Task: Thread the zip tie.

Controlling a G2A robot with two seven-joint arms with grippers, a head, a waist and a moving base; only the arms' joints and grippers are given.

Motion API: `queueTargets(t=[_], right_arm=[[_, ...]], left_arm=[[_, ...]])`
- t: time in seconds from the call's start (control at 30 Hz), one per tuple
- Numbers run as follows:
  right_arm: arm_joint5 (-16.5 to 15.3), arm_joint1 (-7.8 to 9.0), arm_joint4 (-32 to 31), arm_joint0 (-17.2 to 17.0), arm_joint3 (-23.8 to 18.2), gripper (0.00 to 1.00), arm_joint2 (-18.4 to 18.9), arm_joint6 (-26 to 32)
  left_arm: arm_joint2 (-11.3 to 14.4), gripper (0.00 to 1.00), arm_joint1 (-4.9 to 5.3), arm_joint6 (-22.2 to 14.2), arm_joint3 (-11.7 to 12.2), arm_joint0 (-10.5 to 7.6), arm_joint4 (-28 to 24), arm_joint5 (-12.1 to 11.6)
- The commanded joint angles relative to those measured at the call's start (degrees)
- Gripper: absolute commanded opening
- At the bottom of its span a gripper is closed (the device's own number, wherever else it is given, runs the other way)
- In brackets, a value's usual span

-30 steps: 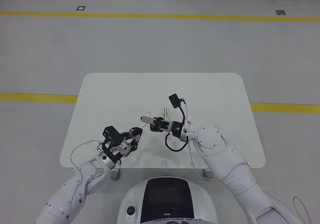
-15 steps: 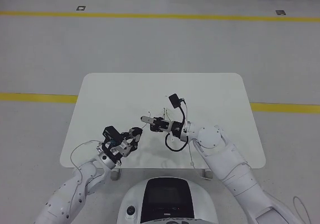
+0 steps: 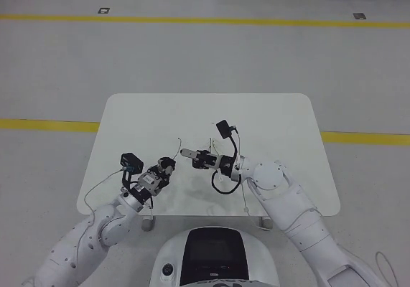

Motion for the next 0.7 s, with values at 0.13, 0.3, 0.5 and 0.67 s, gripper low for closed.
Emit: queueTargets(t=[0.13, 0.3, 0.5, 0.67], right_arm=[[0.0, 0.0, 0.0, 0.0, 0.0, 1.0, 0.0, 0.0], [0.0, 0.0, 0.0, 0.0, 0.0, 1.0, 0.0, 0.0], [0.0, 0.0, 0.0, 0.0, 0.0, 1.0, 0.0, 0.0], [0.0, 0.0, 0.0, 0.0, 0.0, 1.0, 0.0, 0.0]], left_arm=[[-0.01, 0.0, -0.02, -0.03, 0.04, 0.03, 0.53, 0.0], [-0.68, 0.0, -0.37, -3.26, 0.26, -3.01, -3.26, 0.0], [-2.34, 0.0, 0.14, -10.82, -0.93, -7.6, -8.0, 0.0], [-3.55, 0.0, 1.36, -20.85, -1.85, -11.36, -15.37, 0.0]])
